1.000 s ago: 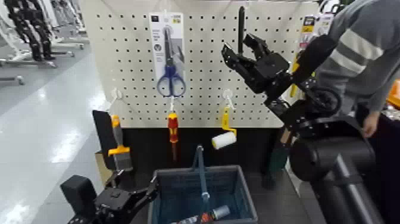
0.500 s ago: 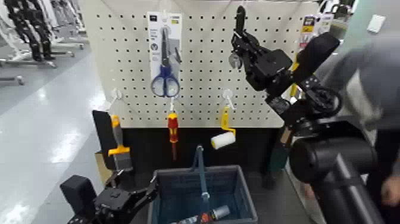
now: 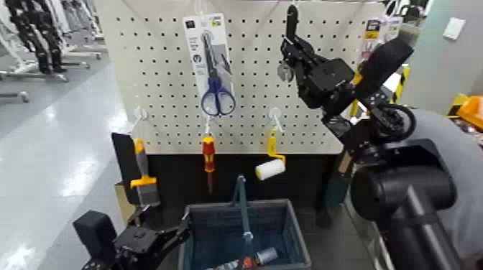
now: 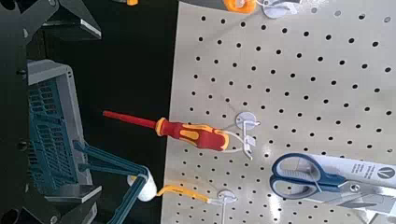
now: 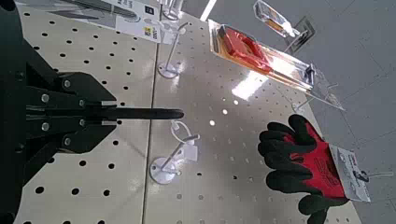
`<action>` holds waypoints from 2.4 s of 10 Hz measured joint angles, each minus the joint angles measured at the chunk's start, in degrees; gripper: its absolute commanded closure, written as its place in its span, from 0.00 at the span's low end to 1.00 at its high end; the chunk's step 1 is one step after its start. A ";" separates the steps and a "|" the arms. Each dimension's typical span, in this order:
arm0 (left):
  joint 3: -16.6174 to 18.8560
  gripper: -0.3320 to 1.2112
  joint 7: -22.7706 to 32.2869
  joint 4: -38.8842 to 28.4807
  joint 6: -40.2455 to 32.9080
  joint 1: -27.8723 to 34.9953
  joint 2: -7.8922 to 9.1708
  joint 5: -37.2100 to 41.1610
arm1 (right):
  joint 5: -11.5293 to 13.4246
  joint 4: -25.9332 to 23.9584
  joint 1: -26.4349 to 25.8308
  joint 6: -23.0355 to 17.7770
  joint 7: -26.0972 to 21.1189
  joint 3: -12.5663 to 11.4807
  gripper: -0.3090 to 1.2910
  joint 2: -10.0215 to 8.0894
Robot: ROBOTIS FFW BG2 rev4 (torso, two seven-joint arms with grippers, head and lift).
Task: Put the black wrench into the crate.
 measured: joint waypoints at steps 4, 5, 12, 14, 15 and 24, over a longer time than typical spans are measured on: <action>-0.05 0.31 0.00 0.00 0.44 -0.06 -0.01 0.15 | 1.34 -3.67 0.06 -0.51 -0.44 -0.97 0.95 -0.51; -0.19 0.31 0.01 0.00 0.74 -0.21 -0.01 0.17 | 1.61 -5.50 0.32 -0.43 -0.57 -1.43 0.95 -0.74; -0.61 0.31 0.62 -0.18 1.23 -0.41 -0.10 0.35 | -3.14 -15.68 11.28 5.66 -1.67 -2.14 0.95 0.99; -0.72 0.31 0.89 -0.18 1.23 -0.56 -0.07 0.35 | -6.49 -15.89 15.54 8.50 -1.43 -1.98 0.95 2.00; -0.68 0.31 0.89 -0.18 1.22 -0.57 -0.03 0.37 | -7.38 -16.08 17.82 10.57 -1.21 -2.33 0.95 2.44; 0.12 0.31 0.79 -0.35 1.14 -0.57 0.00 0.53 | -12.34 -9.29 24.72 27.92 -2.22 -3.86 0.95 1.59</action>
